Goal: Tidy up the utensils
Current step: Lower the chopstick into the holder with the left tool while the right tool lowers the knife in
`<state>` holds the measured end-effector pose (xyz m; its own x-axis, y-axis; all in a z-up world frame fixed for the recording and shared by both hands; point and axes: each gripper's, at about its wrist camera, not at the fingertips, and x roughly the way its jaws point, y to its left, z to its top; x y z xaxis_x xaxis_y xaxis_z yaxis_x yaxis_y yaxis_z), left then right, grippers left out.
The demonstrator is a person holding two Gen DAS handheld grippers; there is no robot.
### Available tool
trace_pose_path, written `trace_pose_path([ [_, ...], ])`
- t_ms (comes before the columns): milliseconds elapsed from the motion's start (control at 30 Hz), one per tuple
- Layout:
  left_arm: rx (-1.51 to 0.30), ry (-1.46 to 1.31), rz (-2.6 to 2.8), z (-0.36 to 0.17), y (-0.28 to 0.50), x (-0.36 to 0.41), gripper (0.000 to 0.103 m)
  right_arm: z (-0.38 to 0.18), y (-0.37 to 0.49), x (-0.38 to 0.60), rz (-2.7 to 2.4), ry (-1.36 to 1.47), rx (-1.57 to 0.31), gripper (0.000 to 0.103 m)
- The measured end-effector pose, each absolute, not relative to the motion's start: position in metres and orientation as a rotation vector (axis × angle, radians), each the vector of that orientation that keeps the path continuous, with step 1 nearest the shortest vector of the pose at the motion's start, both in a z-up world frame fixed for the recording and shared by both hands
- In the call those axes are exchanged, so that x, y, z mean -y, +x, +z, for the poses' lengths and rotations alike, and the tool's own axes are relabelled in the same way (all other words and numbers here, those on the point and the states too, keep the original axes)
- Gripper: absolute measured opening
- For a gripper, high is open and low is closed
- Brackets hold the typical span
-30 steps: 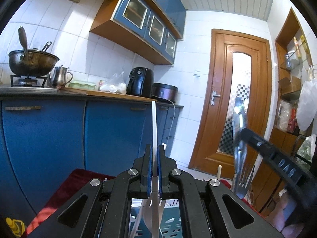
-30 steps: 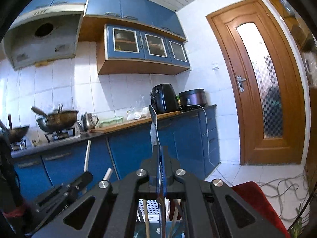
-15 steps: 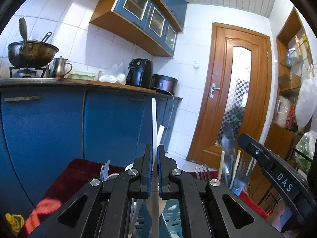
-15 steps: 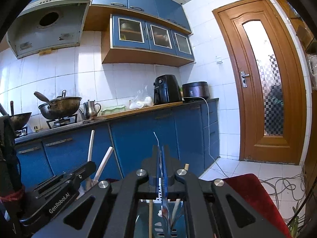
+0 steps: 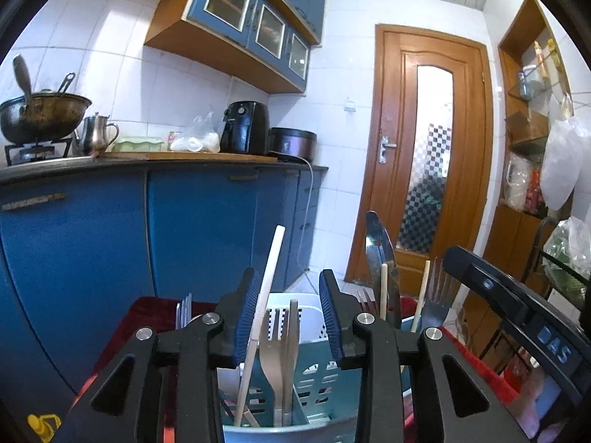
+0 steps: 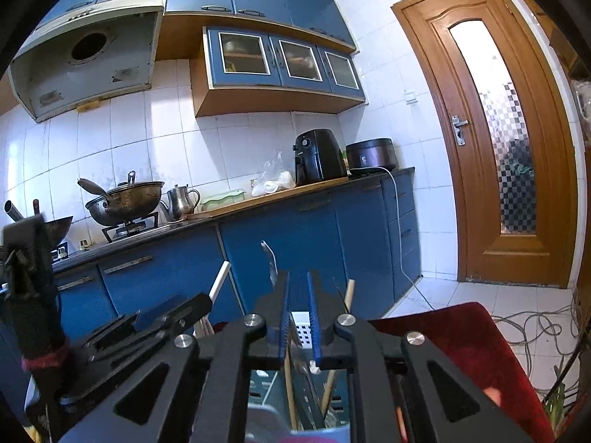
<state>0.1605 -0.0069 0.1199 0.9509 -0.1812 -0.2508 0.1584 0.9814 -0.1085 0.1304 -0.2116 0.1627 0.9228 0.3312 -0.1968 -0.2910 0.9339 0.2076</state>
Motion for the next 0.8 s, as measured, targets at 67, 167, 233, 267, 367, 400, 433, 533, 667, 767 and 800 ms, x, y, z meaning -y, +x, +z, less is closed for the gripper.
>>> trace_pose_path([
  [67, -0.286, -0.088, -0.187, 0.124, 0.167, 0.007, 0.035, 0.161, 0.126, 0.215, 0.317, 0.188, -0.24, 0.015],
  [167, -0.323, -0.091, -0.214, 0.128, 0.176, 0.008, 0.035, 0.157, 0.119, 0.222, 0.315, 0.212, -0.255, 0.018],
  [233, -0.341, -0.091, -0.227, 0.131, 0.183, 0.008, 0.035, 0.155, 0.116, 0.227, 0.313, 0.229, -0.27, 0.018],
  [267, -0.347, -0.09, -0.231, 0.132, 0.186, 0.009, 0.035, 0.153, 0.115, 0.23, 0.31, 0.237, -0.281, 0.019],
  [367, -0.389, -0.082, -0.249, 0.137, 0.197, 0.011, 0.035, 0.146, 0.114, 0.237, 0.299, 0.263, -0.323, 0.021],
  [400, -0.402, -0.079, -0.248, 0.138, 0.2, 0.011, 0.035, 0.144, 0.114, 0.239, 0.3, 0.273, -0.337, 0.021],
  [433, -0.422, -0.078, -0.246, 0.139, 0.204, 0.012, 0.035, 0.142, 0.114, 0.241, 0.3, 0.281, -0.352, 0.021],
  [533, -0.448, -0.079, -0.241, 0.141, 0.211, 0.012, 0.034, 0.137, 0.11, 0.247, 0.298, 0.293, -0.376, 0.021],
  [667, -0.464, -0.074, -0.221, 0.144, 0.214, 0.014, 0.034, 0.132, 0.105, 0.251, 0.294, 0.295, -0.371, 0.021],
  [767, -0.467, -0.076, -0.22, 0.146, 0.211, 0.014, 0.034, 0.13, 0.105, 0.253, 0.301, 0.309, -0.376, 0.022],
  [800, -0.464, -0.077, -0.223, 0.147, 0.209, 0.014, 0.034, 0.129, 0.104, 0.254, 0.304, 0.312, -0.376, 0.022],
])
